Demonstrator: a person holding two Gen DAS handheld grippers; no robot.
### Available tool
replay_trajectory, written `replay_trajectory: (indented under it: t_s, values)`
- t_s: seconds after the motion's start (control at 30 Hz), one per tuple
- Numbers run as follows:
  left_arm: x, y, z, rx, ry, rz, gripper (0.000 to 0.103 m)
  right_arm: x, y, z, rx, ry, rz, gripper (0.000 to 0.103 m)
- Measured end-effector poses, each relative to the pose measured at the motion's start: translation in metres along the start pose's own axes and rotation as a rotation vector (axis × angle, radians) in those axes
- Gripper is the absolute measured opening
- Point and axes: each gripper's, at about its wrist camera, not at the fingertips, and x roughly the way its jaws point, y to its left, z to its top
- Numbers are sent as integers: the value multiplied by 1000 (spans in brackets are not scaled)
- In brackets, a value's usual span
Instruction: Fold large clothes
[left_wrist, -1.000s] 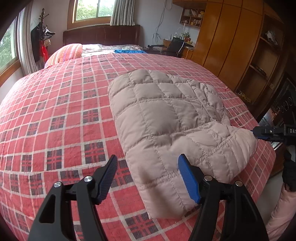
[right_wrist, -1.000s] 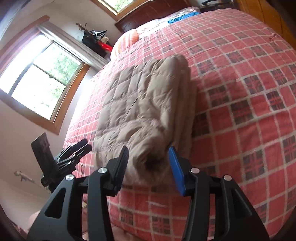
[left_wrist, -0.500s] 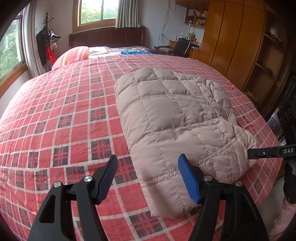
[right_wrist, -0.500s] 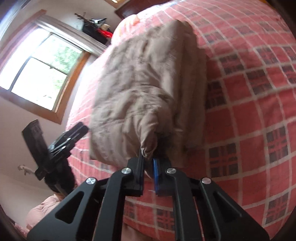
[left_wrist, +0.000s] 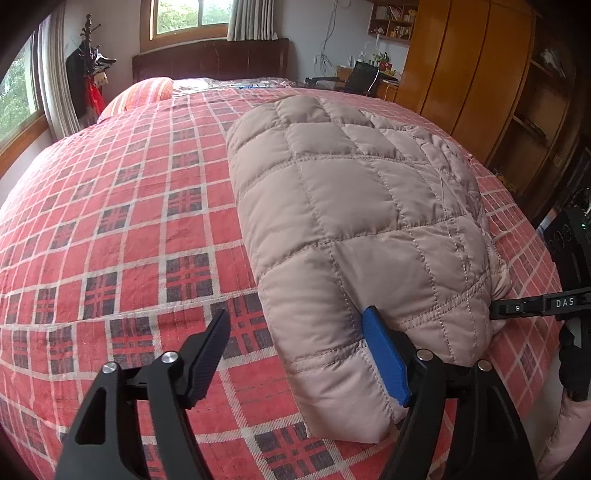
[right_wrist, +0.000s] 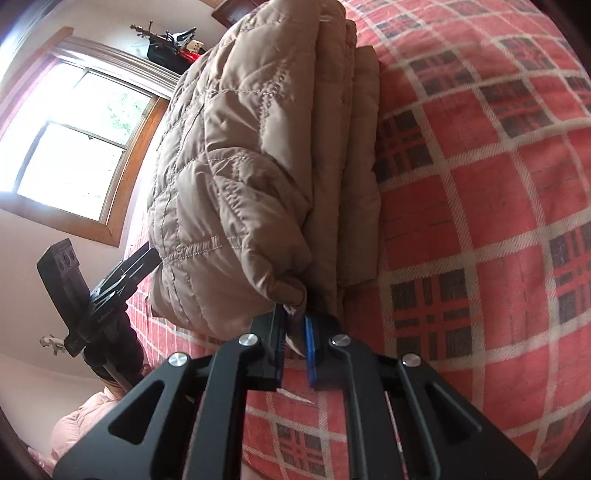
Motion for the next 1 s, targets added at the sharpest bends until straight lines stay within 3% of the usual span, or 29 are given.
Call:
replay_trajectory:
  t_s: [0.23,0.43,0.53,0.6,0.67,0.73,0.87,1.0]
  values:
    - [-3,-1,-1,-9,-7,3,75,-6,6,-1,-21,-11,-33,7]
    - [-7,0,0,-17,-2,-14,74,-13,30,-4,-65,-45,-89,15]
    - [-10,1,2,-18,1,-29,74,-23,42,-6,-90,-70,-116,31]
    - [-12,5,3,-32,11,-51,74,-31,46,-7,-102,-98,-141,57]
    - [-15,12,6,-60,20,-82,74,-39,51,-8,-117,-131,-180,59]
    - [-20,21,10,-80,14,-97,74,-48,53,-5,-120,-146,-166,59]
    - [-21,45,22,-160,15,-151,77,-61,51,7,-122,-189,-170,71]
    - [-2,64,35,-221,54,-222,78,-60,36,32,-96,-184,-91,81]
